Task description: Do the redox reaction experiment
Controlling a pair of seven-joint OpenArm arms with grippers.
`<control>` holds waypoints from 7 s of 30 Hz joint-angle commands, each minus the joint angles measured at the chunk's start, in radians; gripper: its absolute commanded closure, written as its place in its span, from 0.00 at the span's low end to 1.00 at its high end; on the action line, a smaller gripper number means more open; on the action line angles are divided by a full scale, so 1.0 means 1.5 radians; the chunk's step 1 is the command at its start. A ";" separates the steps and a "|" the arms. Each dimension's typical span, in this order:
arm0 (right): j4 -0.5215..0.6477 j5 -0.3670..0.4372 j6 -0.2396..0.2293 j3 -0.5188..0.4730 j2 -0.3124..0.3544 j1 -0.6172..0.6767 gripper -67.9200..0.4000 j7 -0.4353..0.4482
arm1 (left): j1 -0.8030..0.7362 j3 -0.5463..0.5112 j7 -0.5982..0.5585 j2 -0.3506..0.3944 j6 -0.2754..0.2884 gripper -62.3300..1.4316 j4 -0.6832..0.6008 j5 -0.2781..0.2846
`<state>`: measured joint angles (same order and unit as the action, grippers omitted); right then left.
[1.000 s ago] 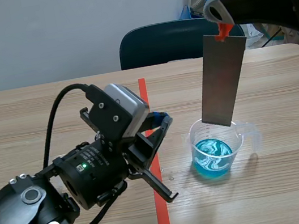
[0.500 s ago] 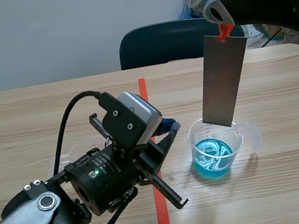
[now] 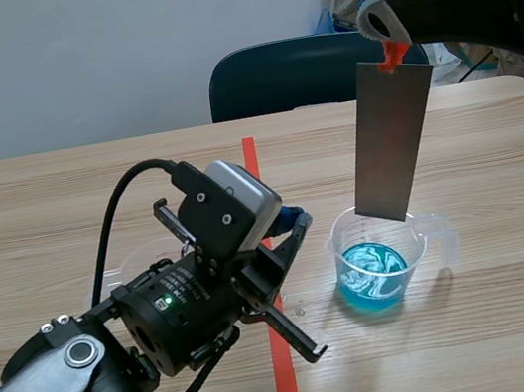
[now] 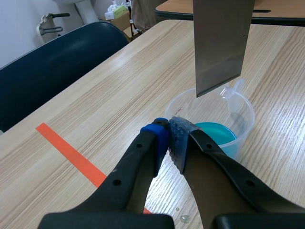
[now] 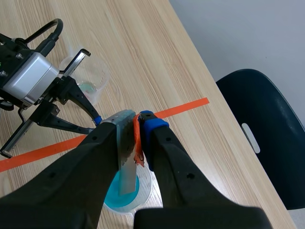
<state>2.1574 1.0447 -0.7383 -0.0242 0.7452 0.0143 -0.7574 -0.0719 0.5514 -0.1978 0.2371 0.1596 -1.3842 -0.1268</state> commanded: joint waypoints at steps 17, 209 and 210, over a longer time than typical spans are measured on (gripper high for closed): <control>0.007 0.005 -0.005 -0.007 0.005 -0.009 0.99 0.008 | -0.227 -0.151 -0.014 0.125 0.000 0.95 -0.241 0.007; 0.007 0.005 -0.005 -0.006 0.005 -0.009 0.99 0.008 | -0.748 -0.473 -0.286 0.186 -0.013 0.00 -0.316 0.286; 0.007 0.005 -0.005 -0.006 0.005 -0.009 0.99 0.008 | -0.748 -0.473 -0.286 0.186 -0.013 0.00 -0.316 0.286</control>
<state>2.1574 1.0447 -0.7383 -0.0242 0.7448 0.0143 -0.7574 -1.1965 -0.1585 -0.6170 0.5209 0.1379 -1.8545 0.2996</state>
